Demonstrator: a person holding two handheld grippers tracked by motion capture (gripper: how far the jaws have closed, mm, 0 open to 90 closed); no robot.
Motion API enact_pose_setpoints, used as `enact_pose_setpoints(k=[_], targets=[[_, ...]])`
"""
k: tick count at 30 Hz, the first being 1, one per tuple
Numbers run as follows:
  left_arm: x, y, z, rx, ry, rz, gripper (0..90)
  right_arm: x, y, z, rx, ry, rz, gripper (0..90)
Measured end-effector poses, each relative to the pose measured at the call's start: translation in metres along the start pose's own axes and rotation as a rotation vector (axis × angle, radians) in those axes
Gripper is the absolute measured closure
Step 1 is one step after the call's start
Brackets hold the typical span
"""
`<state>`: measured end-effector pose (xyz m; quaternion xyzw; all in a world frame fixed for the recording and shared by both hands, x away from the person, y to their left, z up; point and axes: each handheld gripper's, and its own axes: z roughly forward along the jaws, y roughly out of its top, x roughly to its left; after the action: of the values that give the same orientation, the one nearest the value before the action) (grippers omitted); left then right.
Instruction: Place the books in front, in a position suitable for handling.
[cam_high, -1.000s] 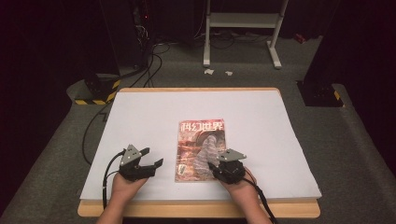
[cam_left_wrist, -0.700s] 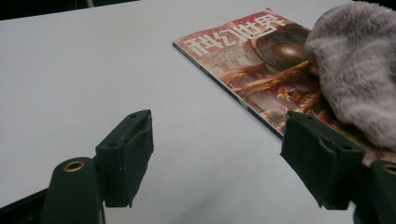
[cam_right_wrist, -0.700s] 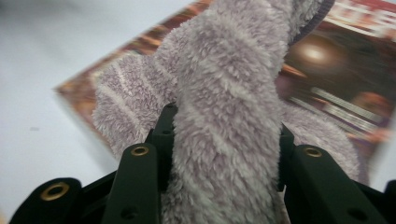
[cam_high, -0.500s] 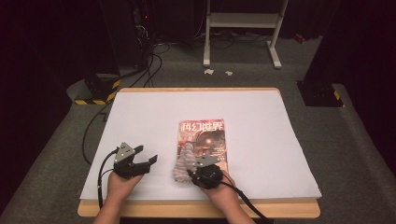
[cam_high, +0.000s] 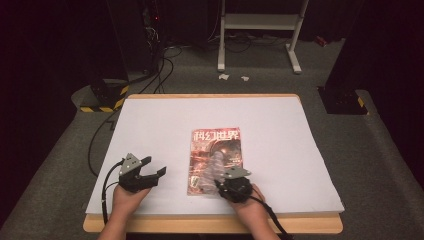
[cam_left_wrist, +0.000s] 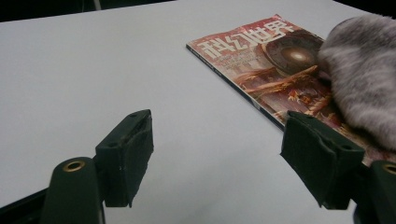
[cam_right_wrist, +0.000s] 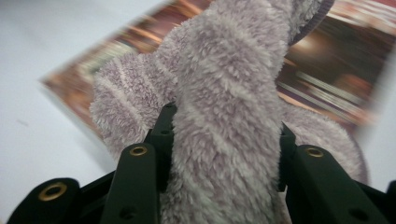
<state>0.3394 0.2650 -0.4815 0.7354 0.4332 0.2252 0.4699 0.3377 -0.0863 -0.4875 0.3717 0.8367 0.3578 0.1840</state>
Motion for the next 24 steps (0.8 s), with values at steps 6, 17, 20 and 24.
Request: enact_pose_setpoints(k=[6,17,20,24], targets=[[0.000,0.000,0.002,0.003,0.002,-0.005,25.3,-0.033,-0.021,-0.021,-0.004,-0.074,0.070,58.8],[0.003,0.001,0.003,0.000,0.009,-0.008,25.2,0.015,0.013,0.010,0.010,-0.005,-0.047,58.7],[0.004,0.001,0.002,-0.001,0.010,-0.010,25.1,0.041,0.025,0.025,0.004,0.048,-0.079,58.7],[0.005,-0.002,0.002,0.005,0.002,-0.008,25.2,0.067,0.037,0.038,-0.007,0.108,-0.114,58.5]])
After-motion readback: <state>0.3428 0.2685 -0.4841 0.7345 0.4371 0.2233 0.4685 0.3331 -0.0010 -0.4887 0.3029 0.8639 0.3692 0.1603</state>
